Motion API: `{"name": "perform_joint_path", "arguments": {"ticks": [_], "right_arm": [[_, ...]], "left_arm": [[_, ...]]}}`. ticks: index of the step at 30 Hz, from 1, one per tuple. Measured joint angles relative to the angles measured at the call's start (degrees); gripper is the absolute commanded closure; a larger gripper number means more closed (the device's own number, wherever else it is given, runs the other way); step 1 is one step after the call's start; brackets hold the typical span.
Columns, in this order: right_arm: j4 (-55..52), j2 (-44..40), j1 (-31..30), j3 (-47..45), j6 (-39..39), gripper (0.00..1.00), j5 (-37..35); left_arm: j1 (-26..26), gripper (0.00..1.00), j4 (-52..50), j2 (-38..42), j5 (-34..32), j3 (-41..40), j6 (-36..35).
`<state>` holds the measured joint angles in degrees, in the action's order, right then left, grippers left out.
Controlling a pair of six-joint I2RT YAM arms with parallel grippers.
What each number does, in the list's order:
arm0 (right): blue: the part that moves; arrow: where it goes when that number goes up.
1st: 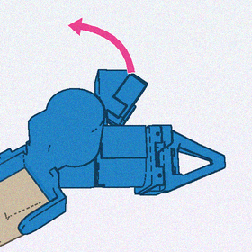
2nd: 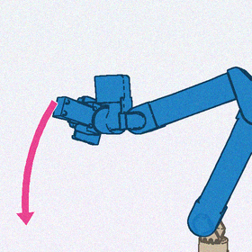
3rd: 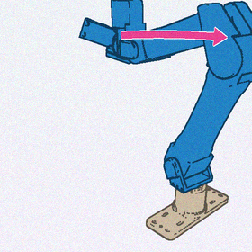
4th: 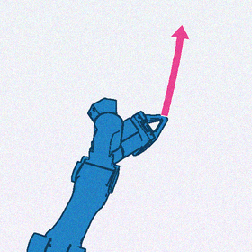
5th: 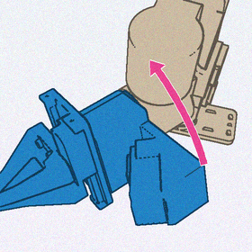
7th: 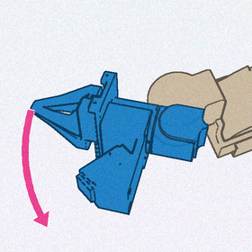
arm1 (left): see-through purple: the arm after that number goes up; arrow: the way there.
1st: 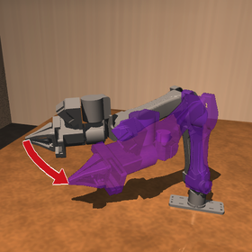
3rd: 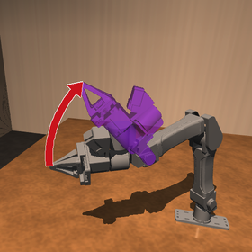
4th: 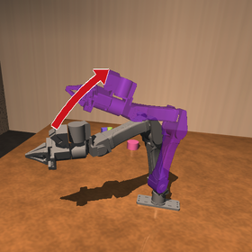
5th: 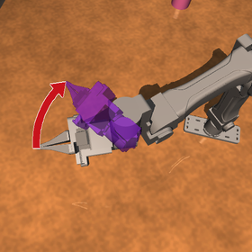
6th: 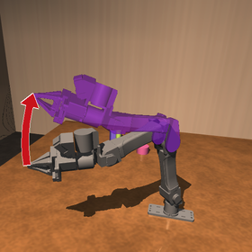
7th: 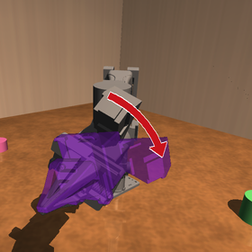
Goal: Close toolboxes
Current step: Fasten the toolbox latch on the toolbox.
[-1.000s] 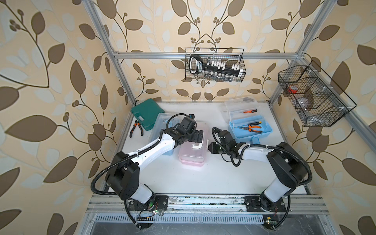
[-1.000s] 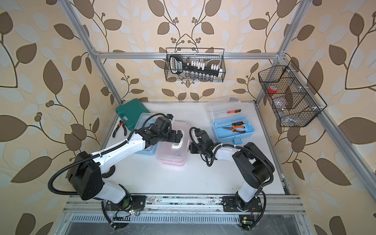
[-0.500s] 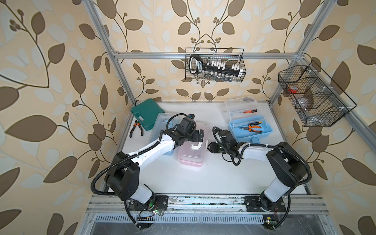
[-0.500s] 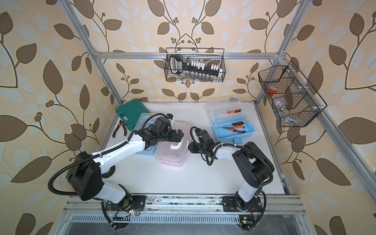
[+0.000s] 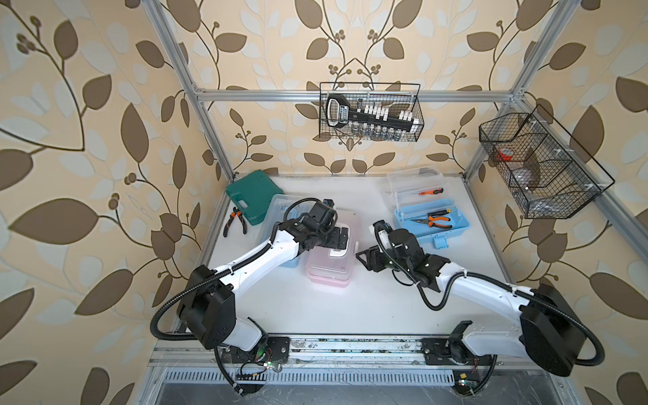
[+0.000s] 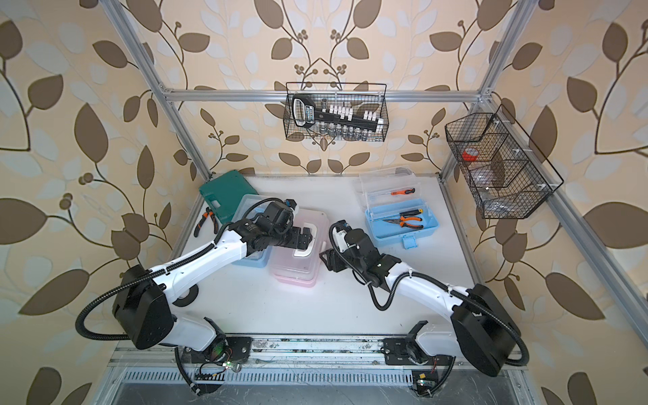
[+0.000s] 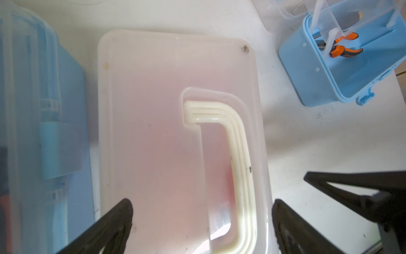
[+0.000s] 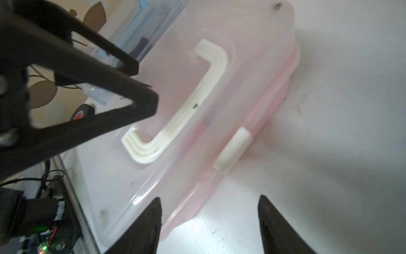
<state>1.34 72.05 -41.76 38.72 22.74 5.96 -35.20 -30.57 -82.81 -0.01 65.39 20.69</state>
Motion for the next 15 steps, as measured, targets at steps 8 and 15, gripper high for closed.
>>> {"name": "perform_joint_path", "arguments": {"ticks": [8,15], "right_arm": [[-3.34,-4.61,-10.71,-2.12,-2.84,0.10,-4.11],[-2.99,3.26,-12.50,-1.88,-0.87,0.08,-10.38]], "left_arm": [[0.00,0.01,-8.02,6.25,-1.60,0.33,-0.13],[0.00,0.01,-10.40,14.40,-4.83,0.33,-0.07]]}}
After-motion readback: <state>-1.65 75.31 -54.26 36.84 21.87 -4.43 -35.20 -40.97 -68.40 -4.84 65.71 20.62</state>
